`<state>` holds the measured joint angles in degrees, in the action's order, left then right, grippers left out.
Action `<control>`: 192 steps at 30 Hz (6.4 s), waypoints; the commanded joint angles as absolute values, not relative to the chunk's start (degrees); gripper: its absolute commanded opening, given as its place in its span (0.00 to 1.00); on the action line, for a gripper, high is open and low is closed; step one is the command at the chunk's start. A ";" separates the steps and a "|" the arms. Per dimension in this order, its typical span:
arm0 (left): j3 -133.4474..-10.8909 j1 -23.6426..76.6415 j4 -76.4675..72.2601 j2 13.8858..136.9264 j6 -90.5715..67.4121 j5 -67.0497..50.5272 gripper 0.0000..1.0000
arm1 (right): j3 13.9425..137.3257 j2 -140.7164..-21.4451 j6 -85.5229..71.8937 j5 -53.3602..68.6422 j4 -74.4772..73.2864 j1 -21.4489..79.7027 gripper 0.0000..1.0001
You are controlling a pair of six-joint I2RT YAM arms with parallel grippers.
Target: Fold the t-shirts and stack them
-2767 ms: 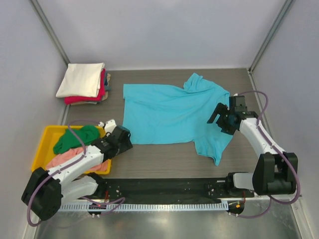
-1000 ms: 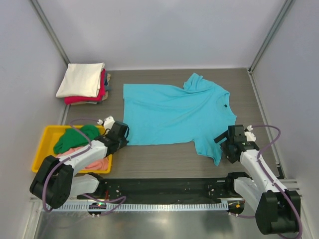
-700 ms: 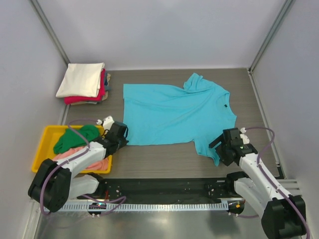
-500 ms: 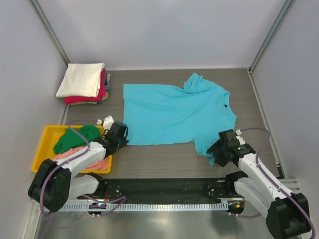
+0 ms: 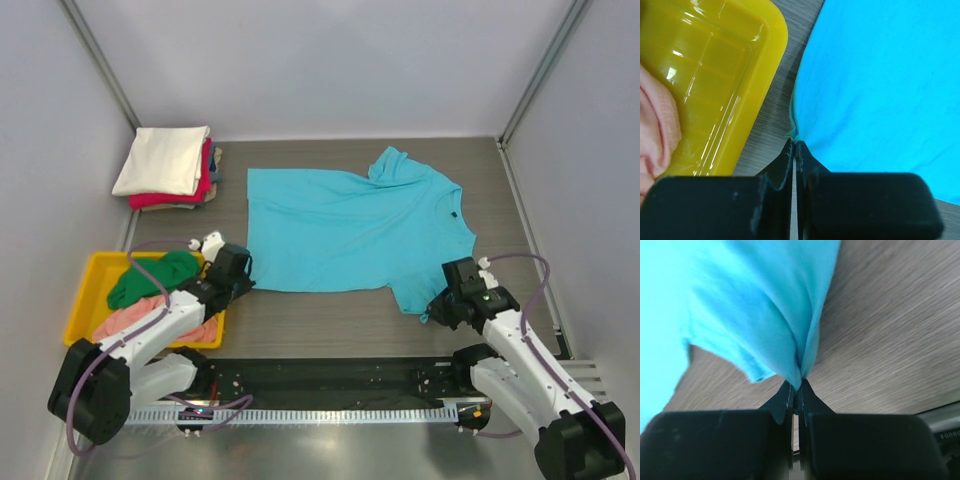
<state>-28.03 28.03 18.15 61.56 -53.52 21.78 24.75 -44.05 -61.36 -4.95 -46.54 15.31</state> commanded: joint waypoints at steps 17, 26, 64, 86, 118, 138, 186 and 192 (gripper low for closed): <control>-48.69 17.41 25.49 72.58 -46.85 16.35 0.00 | 61.33 -76.87 -40.00 -17.75 -41.57 13.72 0.01; -59.58 14.24 24.61 89.64 -45.35 13.27 0.00 | 74.70 -91.22 -34.28 -18.37 -40.69 10.11 0.01; -64.63 11.86 25.16 90.63 -45.78 4.76 0.87 | 62.70 -86.95 -39.37 -0.80 -27.53 -10.45 0.84; -48.60 12.48 6.59 95.79 -53.17 5.80 0.76 | 49.39 -95.62 -40.87 4.74 -13.19 -13.71 0.40; -36.57 12.66 12.04 78.14 -57.39 6.16 0.00 | 42.37 -82.80 -37.88 -2.90 -22.41 -19.77 0.01; -32.17 15.47 23.90 60.84 -59.06 3.08 0.10 | 36.39 -63.20 -36.91 -4.40 -31.28 -27.33 0.51; -49.22 14.94 47.90 35.95 -32.43 16.26 0.78 | 145.55 -156.35 -9.23 -6.24 -33.14 6.94 0.76; -49.13 14.50 47.64 35.86 -32.26 15.91 0.78 | 145.98 -156.44 -9.49 -6.77 -33.40 7.91 0.54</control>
<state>-48.77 14.94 48.40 36.25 -33.56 15.49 144.14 -155.00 -9.39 -5.98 -32.97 7.40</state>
